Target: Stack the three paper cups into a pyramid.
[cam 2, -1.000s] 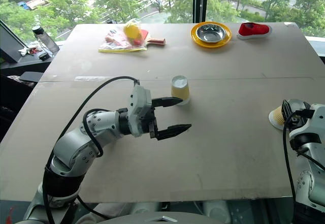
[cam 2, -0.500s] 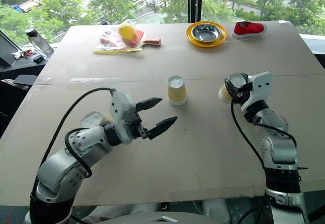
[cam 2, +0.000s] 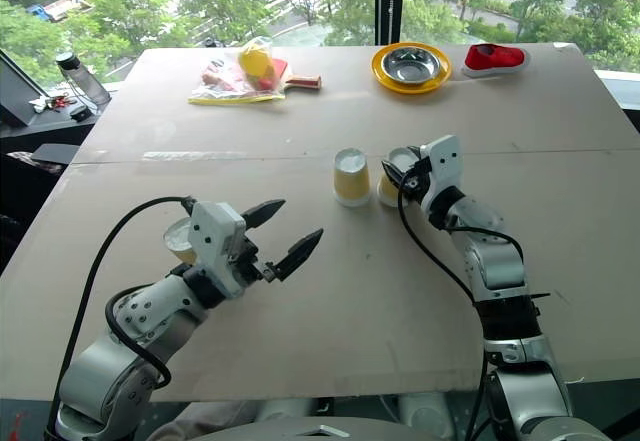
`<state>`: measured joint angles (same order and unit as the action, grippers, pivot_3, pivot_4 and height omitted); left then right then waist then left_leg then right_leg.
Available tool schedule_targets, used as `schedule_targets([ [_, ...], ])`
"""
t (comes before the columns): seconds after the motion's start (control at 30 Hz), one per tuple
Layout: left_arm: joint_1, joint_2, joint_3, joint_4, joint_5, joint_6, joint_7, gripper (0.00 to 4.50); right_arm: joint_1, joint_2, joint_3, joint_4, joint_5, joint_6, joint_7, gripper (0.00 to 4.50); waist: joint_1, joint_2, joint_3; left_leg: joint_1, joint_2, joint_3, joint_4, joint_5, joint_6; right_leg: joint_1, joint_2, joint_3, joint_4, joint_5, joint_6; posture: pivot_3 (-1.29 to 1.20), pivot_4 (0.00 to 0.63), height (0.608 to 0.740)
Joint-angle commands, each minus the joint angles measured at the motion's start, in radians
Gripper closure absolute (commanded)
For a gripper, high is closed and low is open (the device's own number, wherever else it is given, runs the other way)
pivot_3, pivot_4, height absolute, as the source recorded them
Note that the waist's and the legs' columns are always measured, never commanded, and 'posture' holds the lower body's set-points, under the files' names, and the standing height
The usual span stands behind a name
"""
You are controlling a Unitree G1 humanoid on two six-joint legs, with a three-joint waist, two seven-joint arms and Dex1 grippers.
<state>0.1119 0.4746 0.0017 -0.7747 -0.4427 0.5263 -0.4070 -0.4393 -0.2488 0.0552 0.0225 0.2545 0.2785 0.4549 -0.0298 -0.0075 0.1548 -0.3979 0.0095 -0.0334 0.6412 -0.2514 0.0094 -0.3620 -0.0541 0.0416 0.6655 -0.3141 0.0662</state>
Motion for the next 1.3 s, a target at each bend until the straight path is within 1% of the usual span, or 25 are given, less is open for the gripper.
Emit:
schedule_targets([
  [0.03,-0.014,-0.001,0.022,-0.017,0.009,-0.030,0.000,0.00,-0.011,0.007,0.023,-0.043,-0.020,-0.022,0.013,2.35,-0.001,0.000,0.000,0.000,0.000,0.000,0.000,0.000,0.000,0.000,0.000,0.000,0.000,0.000,0.000,0.00,0.150,0.740],
  [0.27,-0.022,0.000,0.009,-0.009,0.013,-0.035,-0.010,0.00,-0.014,0.024,0.041,-0.033,-0.058,-0.045,0.007,2.35,-0.007,0.000,0.000,0.000,0.000,0.000,0.000,0.000,0.000,0.000,0.000,0.000,0.000,0.000,0.000,0.00,0.150,0.740],
  [0.77,-0.028,-0.006,0.003,-0.006,0.018,-0.033,-0.008,0.00,-0.033,0.049,0.049,-0.022,-0.074,-0.061,0.022,2.35,-0.008,0.000,0.000,0.000,0.000,0.000,0.000,0.000,0.000,0.000,0.000,0.000,0.000,0.000,0.000,0.00,0.150,0.740],
  [0.8,-0.027,-0.008,0.003,-0.006,0.019,-0.033,-0.007,0.00,-0.035,0.050,0.047,-0.020,-0.071,-0.060,0.026,1.85,-0.008,0.000,0.000,0.000,0.000,0.000,0.000,0.000,0.000,0.000,0.000,0.000,0.000,0.000,0.000,0.00,0.150,0.740],
  [0.83,-0.026,-0.009,0.004,-0.008,0.020,-0.032,-0.005,0.00,-0.036,0.050,0.044,-0.021,-0.068,-0.058,0.030,1.55,-0.008,0.000,0.000,0.000,0.000,0.000,0.000,0.000,0.000,0.000,0.000,0.000,0.000,0.000,0.000,0.00,0.150,0.740],
  [0.97,-0.014,-0.017,0.010,-0.017,0.022,-0.029,0.006,0.00,-0.040,0.054,0.028,-0.030,-0.036,-0.050,0.056,0.05,-0.008,0.000,0.000,0.000,0.000,0.000,0.000,0.000,0.000,0.000,0.000,0.000,0.000,0.000,0.000,0.00,0.150,0.740],
  [1.17,0.001,-0.026,0.018,-0.022,0.023,-0.036,0.015,0.00,-0.038,0.051,0.022,-0.037,-0.035,-0.083,0.057,0.05,-0.008,0.000,0.000,0.000,0.000,0.000,0.000,0.000,0.000,0.000,0.000,0.000,0.000,0.000,0.000,0.00,0.150,0.740],
  [1.3,0.006,-0.036,0.019,-0.027,0.029,-0.043,0.024,0.00,-0.019,0.038,-0.009,-0.076,-0.010,-0.105,0.064,0.05,-0.008,0.000,0.000,0.000,0.000,0.000,0.000,0.000,0.000,0.000,0.000,0.000,0.000,0.000,0.000,0.00,0.150,0.740],
])
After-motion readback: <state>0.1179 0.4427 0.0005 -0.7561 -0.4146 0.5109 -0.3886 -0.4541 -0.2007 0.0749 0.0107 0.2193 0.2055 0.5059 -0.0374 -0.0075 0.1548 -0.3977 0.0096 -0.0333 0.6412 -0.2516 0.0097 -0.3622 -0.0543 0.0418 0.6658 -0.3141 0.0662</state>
